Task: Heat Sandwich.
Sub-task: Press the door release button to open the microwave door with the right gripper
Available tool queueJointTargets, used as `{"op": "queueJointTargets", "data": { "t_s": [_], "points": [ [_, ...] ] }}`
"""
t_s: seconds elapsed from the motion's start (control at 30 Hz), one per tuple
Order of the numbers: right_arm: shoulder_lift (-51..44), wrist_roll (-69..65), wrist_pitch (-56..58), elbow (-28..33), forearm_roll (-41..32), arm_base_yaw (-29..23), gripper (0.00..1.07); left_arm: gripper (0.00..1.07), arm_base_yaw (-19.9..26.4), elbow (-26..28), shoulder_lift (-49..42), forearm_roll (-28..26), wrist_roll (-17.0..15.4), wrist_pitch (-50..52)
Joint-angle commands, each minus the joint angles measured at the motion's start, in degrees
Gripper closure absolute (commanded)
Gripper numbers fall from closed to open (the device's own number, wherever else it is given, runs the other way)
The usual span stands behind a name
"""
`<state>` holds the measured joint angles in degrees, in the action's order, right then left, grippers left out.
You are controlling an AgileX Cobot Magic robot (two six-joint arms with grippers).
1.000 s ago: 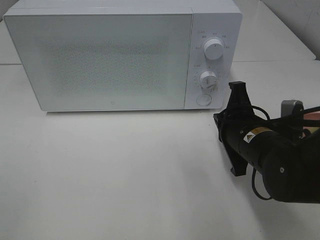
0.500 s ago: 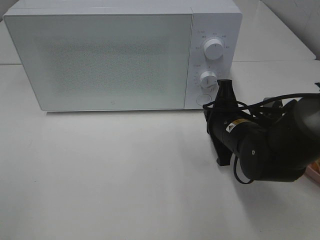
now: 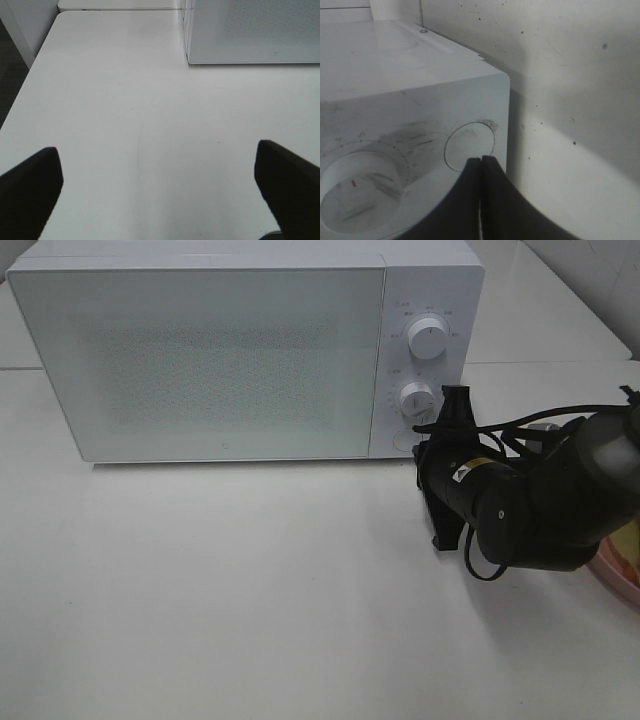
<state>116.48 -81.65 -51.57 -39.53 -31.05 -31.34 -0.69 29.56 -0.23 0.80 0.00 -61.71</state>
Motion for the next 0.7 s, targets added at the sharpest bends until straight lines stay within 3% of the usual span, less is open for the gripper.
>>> {"op": "queueJointTargets", "data": {
  "t_s": [0.03, 0.7],
  "points": [
    [1.49, -1.03, 0.46, -1.83, 2.58, 0.63, 1.07, 0.07, 0.11, 0.0, -1.09, 0.11, 0.0, 0.57],
    [4.47, 0.86, 2.41, -7.91, 2.64, 2.58, 1.07, 0.07, 0.11, 0.0, -1.09, 0.11, 0.0, 0.57]
  ]
}}
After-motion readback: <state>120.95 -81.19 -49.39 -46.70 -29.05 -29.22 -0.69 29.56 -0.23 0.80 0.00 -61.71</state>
